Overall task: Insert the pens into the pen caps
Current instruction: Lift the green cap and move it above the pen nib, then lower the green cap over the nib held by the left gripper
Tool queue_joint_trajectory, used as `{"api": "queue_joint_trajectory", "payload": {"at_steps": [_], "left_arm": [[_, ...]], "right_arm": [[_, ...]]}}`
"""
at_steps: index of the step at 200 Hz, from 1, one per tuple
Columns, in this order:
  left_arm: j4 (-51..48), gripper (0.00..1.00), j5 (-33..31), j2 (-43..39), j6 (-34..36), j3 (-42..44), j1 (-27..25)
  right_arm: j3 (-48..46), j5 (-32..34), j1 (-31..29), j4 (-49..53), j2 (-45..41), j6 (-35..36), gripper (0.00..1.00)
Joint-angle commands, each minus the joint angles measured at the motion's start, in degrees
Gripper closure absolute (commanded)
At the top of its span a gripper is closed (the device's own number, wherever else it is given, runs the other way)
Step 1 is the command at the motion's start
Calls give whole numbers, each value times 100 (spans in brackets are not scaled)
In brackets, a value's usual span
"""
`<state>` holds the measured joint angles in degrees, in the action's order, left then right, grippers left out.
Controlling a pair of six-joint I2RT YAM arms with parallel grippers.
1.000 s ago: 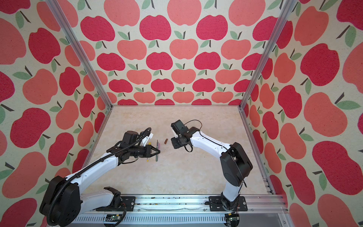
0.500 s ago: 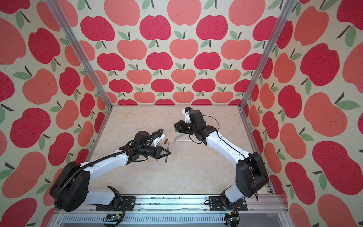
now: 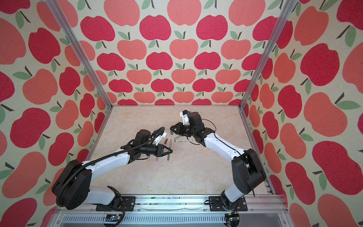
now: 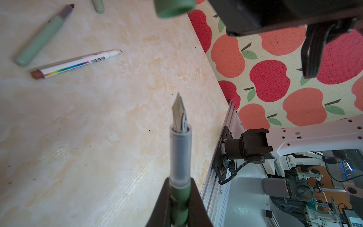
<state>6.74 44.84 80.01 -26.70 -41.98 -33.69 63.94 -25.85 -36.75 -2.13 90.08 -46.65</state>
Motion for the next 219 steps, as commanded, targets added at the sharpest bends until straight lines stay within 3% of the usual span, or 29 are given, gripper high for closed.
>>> {"api": "queue_joint_trajectory", "payload": {"at_steps": [1,219], "left_arm": [[191,100,50,80,-92,-188,-30],[500,100,-251,-86,-358,164,152]], "right_arm": [[-145,-126,-84,-148,-37,-88,98],[-154,-35,-253,195,-191,130,99]]}}
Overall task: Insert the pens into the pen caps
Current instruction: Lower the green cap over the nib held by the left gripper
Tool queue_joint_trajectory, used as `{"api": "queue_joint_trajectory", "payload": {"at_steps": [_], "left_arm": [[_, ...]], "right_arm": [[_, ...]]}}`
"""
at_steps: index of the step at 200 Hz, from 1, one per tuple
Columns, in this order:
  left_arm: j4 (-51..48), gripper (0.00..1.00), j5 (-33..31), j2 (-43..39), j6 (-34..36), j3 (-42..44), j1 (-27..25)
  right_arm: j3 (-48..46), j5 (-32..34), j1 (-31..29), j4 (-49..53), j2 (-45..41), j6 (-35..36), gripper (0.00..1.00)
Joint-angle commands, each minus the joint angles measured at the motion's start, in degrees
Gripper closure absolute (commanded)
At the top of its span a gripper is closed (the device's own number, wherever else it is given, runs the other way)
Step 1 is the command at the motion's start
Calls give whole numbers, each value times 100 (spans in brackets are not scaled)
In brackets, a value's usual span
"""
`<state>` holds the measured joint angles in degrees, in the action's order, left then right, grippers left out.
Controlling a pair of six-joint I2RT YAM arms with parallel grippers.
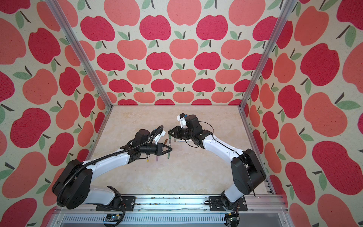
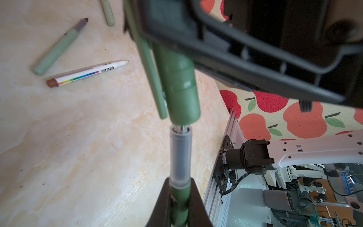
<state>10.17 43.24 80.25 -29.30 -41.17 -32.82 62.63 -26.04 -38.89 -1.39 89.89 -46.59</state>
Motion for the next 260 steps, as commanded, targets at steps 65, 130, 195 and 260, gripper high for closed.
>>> {"api": "queue_joint_trajectory", "payload": {"at_steps": [65,130,195,260], "left_arm": [[211,100,-156,-99,-152,83,109],[451,100,-273,-224,-292,206,261],[642,100,-246,-160,-310,79,392],[206,100,-211,-111,116,-327,499]], "right_arm": [[-28,-100,-171,121,-78,132,99],[12,-57,-307,252,-73,331,99],[-69,-76,-417,165,-2,308,99],[-118,-171,-447,43,94,179,100]]}}
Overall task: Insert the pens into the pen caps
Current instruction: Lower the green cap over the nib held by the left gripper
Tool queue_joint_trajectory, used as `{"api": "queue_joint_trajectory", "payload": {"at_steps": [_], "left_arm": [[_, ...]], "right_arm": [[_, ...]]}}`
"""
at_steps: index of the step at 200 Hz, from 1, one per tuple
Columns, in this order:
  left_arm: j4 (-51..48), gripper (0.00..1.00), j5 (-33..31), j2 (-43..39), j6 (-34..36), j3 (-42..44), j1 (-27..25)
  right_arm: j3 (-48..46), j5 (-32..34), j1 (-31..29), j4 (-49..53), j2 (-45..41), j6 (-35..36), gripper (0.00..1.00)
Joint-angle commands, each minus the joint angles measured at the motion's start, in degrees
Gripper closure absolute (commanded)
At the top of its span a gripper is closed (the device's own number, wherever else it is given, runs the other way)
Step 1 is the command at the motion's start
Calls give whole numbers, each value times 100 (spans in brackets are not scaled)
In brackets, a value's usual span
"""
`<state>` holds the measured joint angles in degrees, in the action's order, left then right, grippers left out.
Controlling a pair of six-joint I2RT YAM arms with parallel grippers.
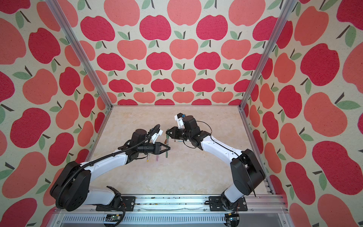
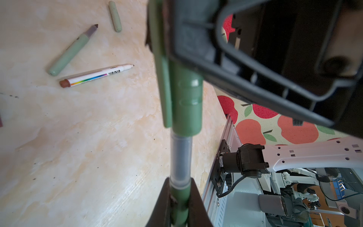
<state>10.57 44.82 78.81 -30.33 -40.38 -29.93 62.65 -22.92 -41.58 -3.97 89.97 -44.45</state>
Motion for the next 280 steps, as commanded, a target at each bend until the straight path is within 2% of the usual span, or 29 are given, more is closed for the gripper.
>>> {"api": "queue_joint_trajectory", "payload": {"at_steps": [1,85,174,218,280], "left_arm": [[166,100,-368,36,228,-412,213],[-33,100,-214,12,488,-720,440],[10,100,-9,-32,580,-778,531],[7,100,197,-156,683,-778,694],[-115,100,280,-217,812,-884,776]], "right_arm": [[-121,-489,-181,296,84,-37,100],[-187,-712,-175,146,150,-10,100],[-276,-1417,-114,-402,179,-126,100],[-332,-1736,-19,-321,63,-48,100],[-279,-1788,10,104,-42,261,100]]}}
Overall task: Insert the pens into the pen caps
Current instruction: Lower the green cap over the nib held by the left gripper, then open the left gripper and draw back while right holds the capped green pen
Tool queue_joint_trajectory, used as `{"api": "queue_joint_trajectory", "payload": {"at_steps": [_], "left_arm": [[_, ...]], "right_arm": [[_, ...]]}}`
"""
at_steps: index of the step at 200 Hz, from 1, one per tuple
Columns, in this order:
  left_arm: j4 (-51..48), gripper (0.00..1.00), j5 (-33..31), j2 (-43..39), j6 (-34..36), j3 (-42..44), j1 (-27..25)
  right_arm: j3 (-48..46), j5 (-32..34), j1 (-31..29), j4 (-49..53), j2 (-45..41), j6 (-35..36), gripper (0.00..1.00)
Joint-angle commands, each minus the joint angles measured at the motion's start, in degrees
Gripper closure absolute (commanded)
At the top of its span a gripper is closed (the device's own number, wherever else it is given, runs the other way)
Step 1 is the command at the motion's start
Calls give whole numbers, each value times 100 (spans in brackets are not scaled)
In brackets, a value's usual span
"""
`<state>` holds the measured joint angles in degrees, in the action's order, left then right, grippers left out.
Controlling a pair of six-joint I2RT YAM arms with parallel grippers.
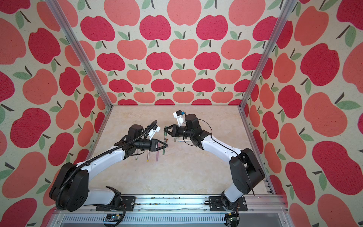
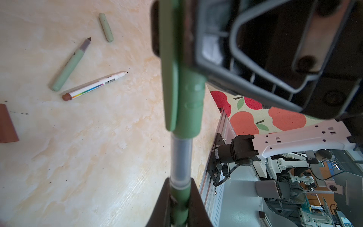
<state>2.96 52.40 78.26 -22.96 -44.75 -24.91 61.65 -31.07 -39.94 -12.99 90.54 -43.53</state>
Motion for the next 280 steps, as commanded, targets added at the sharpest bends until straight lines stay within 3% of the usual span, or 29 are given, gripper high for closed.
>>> {"api": "queue_joint_trajectory", "payload": {"at_steps": [1,98,187,280], "left_arm": [[645,100,-482,-162,74,-447,275],[692,100,-13,-224,204,-534,320],[1098,100,-354,-342,172,-684,429],[1216,100,-395,-218,475,-1499,560]], "right_arm": [[-175,-977,-154,1008,-94,169,100],[-250,-1320,-39,1106,69,307,100],[-354,-1393,-123,1231,152,392,100],[-591,-1276,-312,1538,471,736,100]]}}
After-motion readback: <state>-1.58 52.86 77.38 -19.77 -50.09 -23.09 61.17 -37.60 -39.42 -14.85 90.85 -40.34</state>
